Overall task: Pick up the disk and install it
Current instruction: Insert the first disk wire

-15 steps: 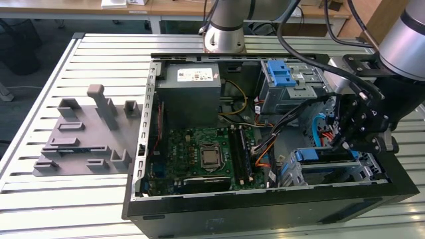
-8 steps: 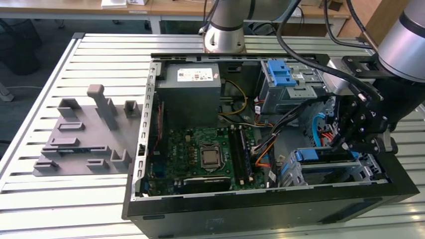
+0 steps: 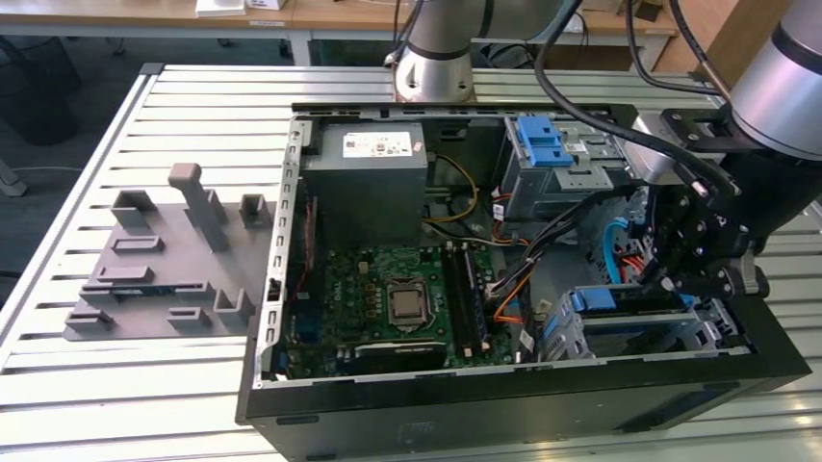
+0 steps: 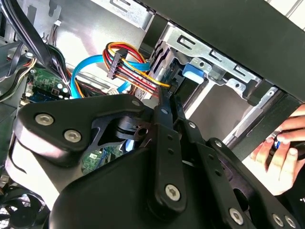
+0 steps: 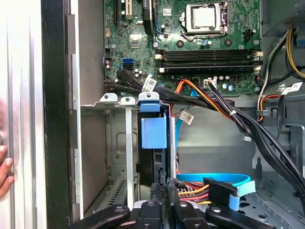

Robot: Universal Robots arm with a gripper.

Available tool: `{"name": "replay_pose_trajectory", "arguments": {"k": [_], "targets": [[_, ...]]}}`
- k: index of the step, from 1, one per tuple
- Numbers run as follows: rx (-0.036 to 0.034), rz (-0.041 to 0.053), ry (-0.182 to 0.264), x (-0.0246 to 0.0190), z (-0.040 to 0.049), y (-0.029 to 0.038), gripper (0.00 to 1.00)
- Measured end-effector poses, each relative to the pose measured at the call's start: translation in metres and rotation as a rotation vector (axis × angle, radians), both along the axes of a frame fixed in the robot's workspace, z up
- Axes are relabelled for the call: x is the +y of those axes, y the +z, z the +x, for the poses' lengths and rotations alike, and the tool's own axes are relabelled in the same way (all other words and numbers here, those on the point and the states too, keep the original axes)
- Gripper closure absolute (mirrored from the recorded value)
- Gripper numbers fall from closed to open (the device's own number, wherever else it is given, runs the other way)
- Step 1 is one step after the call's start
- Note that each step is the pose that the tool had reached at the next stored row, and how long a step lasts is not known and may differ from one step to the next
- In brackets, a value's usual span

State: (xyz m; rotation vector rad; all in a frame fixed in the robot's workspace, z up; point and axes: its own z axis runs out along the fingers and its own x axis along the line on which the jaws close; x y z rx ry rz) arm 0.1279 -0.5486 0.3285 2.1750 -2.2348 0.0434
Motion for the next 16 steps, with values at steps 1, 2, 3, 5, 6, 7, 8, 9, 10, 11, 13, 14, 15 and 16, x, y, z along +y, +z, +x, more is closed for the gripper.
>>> {"name": "replay_pose_trajectory", "arguments": {"k": [1,2,3,5,6,7,8,9,10,11,13,14,15,16], "targets": [[0.0,0.0,0.0,0.0,0.0,0.0,0.77],[-0.0001,0.0,0.0,0.0,0.0,0.0001,0.77],[-0.0001,0.0001,0.0,-0.0001,0.0,0.0005,0.77],[-0.0001,0.0016,0.0,0.0,0.0,0.0021,0.7],[-0.0001,0.0023,0.0,0.0,0.0,0.0029,0.7],[-0.0001,0.003,0.0,0.0,0.0,0.0038,0.7],[-0.0001,0.0036,0.0,0.0,0.0,0.0048,0.7],[-0.0001,0.004,0.0,0.0,0.0,0.0058,0.7],[-0.0001,0.0042,0.0,0.0,0.0,0.0069,0.7],[-0.0001,0.0044,0.0,0.0,0.0,0.0079,0.7],[-0.0001,0.0045,0.0,0.0,0.0,0.0097,0.7],[-0.0001,0.0046,0.0,0.0,0.0,0.0105,0.7],[-0.0001,0.0046,0.0,0.0,0.0,0.0113,0.7],[-0.0001,0.0048,0.0,0.0,0.0,0.0118,0.72]]}}
